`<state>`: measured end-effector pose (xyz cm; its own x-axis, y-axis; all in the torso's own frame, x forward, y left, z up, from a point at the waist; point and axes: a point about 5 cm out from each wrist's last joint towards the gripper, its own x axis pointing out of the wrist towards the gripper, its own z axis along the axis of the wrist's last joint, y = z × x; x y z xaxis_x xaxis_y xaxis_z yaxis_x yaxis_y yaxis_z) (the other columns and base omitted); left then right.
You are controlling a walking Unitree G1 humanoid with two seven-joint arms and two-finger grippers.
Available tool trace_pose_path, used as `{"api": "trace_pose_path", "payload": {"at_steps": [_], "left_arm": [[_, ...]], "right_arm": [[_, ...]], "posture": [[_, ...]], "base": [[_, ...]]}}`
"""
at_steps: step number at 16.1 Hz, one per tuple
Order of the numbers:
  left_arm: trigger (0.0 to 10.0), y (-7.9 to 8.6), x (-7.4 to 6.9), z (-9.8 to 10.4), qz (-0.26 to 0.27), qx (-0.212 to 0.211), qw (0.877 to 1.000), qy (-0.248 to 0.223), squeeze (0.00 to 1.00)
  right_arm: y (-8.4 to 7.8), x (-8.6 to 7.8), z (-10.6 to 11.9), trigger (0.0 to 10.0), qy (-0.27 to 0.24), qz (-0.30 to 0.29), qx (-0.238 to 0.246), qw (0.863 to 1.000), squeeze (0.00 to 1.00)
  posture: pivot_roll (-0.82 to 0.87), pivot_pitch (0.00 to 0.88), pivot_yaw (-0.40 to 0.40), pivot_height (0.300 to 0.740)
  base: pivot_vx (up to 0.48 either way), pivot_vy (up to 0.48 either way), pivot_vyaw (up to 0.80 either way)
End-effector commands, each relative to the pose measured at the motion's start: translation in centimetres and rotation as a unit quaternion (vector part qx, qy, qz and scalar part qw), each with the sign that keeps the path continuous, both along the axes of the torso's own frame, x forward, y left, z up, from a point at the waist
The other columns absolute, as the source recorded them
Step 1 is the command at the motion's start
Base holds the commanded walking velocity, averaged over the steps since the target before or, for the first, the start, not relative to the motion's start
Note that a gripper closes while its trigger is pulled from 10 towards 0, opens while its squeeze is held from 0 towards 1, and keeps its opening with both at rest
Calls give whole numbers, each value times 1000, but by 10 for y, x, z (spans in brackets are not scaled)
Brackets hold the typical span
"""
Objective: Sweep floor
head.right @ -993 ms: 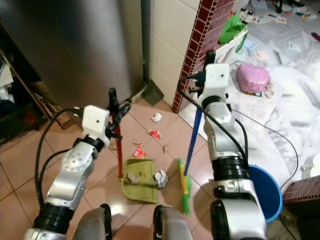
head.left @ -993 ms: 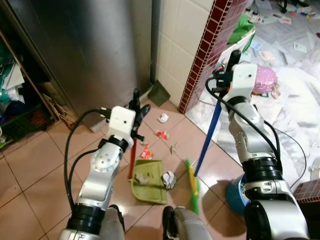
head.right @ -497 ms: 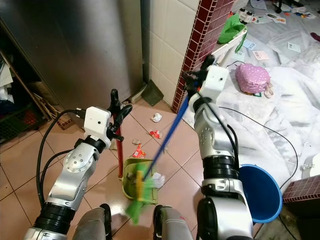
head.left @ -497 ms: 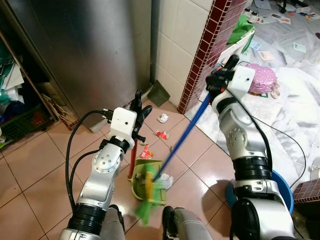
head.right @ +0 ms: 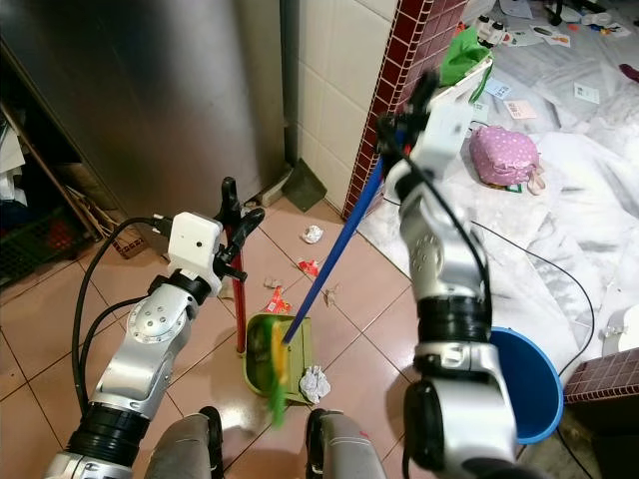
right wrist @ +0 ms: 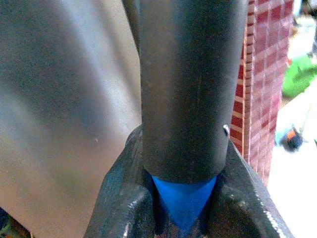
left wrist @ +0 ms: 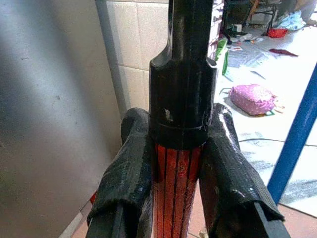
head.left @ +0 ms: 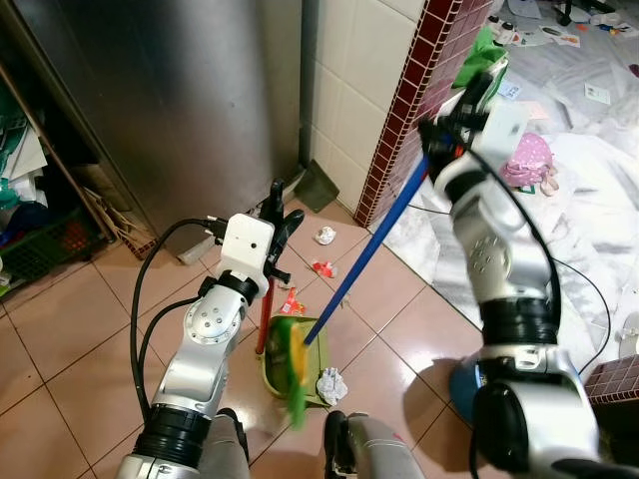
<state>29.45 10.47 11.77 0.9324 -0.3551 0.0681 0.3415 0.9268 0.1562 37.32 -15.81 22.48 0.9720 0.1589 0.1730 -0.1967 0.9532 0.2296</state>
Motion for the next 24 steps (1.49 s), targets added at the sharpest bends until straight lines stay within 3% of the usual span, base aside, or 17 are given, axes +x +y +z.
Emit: {"api": "trace_pose_path", "payload": {"at_steps": [1,4,7,11,13,15,18,19,24], "left_arm": [[10000,2,-1,7,3,6,1000,-17,0],[10000,2,-2,7,-2,8,1000,-14,0],[10000,2,-4,7,-4,9,1000,-13,0],[10000,8,-9,8,-6,13,1000,-13,0],[10000,15,-14,9,-5,4,1000,-18,0],[10000,20,-16,6,1,8,1000,-12,0],[10000,24,-14,13,46,5,999,-29,0],[10000,24,-15,15,48,2,998,-28,0],[10000,22,-22,8,41,-3,999,-11,0]], "right_arm": [[-5,-2,35,10000,-77,-5,-8,997,0],[-17,-1,50,10000,-108,-17,-30,994,0],[-28,-1,48,10000,-113,-37,-62,991,0],[-37,-3,31,10000,-111,-63,-144,981,0],[-41,-7,10,10000,-91,-84,-188,974,0],[-41,-11,-12,10000,-56,-90,-189,976,0],[-27,-23,-52,10000,12,-88,-127,988,0],[-21,-29,-63,10000,21,-92,-133,987,0],[-9,-39,-86,10000,65,-85,-117,987,0]], "posture": [[-34,188,-64,740],[-34,192,-60,740],[-33,193,-58,740],[-25,194,-57,740],[-23,194,-58,740],[-16,193,-61,740],[-12,189,-66,740],[-12,188,-66,740],[-3,182,-60,740]], "base": [[0,0,0],[0,0,0],[0,0,0],[0,0,0],[0,0,0],[0,0,0],[0,0,0],[0,0,0],[0,0,-160]]}}
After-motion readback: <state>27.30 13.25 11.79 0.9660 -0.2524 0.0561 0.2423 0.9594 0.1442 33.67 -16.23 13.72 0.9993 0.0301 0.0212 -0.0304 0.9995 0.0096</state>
